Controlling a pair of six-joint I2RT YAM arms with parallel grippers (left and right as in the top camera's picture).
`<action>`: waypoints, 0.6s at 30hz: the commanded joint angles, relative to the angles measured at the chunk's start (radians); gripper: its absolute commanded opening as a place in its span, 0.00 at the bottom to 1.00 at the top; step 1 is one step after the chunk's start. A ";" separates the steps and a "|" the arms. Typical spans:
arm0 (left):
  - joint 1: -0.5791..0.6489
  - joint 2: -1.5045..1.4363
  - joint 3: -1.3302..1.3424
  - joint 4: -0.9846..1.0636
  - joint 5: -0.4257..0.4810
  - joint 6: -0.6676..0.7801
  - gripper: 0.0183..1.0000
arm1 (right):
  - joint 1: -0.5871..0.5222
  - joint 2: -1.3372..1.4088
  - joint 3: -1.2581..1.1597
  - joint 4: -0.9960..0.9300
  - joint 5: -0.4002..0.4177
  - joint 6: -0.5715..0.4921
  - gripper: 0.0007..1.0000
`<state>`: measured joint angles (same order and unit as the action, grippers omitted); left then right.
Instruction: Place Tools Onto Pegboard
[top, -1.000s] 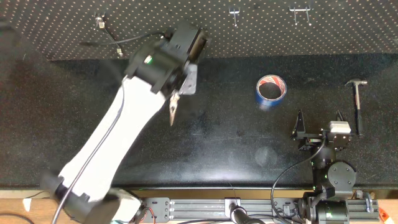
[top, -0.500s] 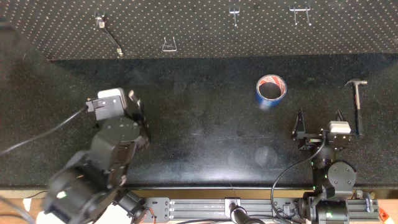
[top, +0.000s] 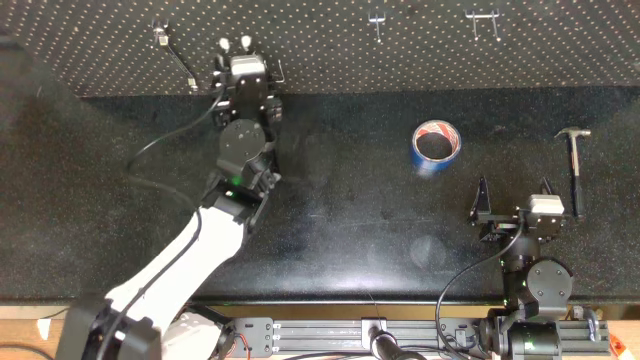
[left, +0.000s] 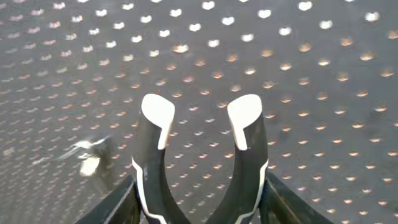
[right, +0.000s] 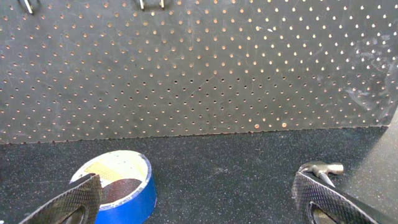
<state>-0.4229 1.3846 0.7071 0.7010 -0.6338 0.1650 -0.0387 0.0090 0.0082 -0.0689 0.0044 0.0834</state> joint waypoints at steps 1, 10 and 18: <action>0.010 0.064 0.016 0.140 0.152 0.043 0.01 | -0.006 -0.004 -0.003 -0.005 -0.006 -0.014 1.00; 0.012 0.078 0.016 0.168 0.232 -0.012 0.01 | -0.006 -0.004 -0.003 -0.005 -0.006 -0.014 1.00; 0.061 0.211 0.016 0.267 0.284 -0.042 0.01 | -0.006 -0.004 -0.003 -0.005 -0.006 -0.014 1.00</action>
<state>-0.3847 1.5578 0.7063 0.9230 -0.4015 0.1356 -0.0387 0.0090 0.0082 -0.0689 0.0044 0.0834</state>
